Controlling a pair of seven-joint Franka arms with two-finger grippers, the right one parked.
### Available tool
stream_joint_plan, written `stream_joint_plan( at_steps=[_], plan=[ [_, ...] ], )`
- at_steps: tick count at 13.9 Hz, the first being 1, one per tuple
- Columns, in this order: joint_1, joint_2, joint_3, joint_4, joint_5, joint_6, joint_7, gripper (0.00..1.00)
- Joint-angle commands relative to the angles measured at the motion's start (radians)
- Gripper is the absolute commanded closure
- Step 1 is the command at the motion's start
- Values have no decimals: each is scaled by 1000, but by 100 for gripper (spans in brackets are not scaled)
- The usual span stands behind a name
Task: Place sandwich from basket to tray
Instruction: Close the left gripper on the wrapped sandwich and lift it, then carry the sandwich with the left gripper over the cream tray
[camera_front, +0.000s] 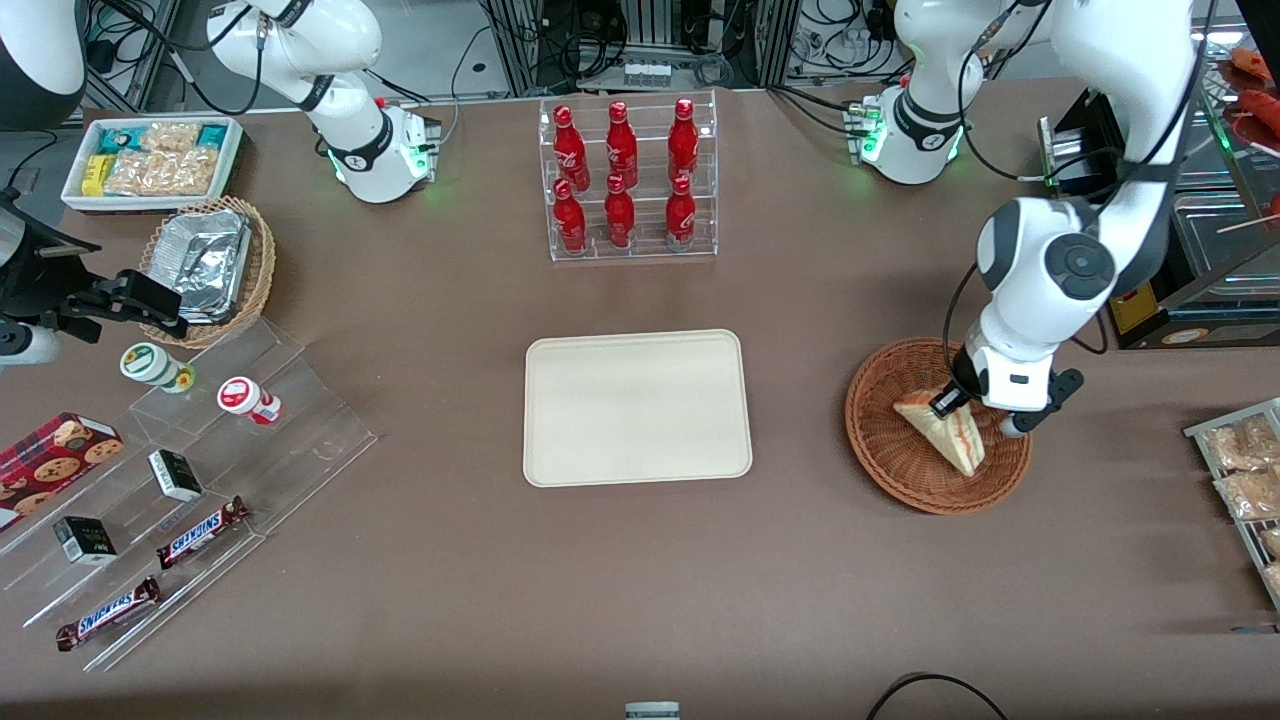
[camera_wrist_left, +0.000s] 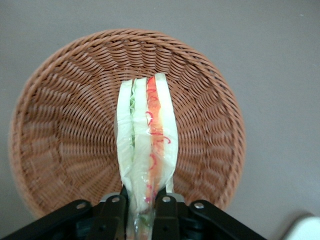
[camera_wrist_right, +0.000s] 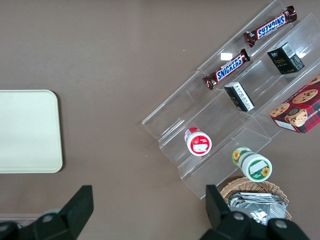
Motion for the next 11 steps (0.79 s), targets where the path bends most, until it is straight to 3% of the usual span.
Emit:
stream_joint_plan(
  at_steps=[1,3,6,11],
  plan=[
    [-7,-46,-47,173,22,-273,-12,100],
    [-9,-28,-123,312,22,-423,-22,100],
    [-59,10,-211,403,24,-469,-63,100],
    [-323,159,-217,544,122,-470,-224,100]
  ],
)
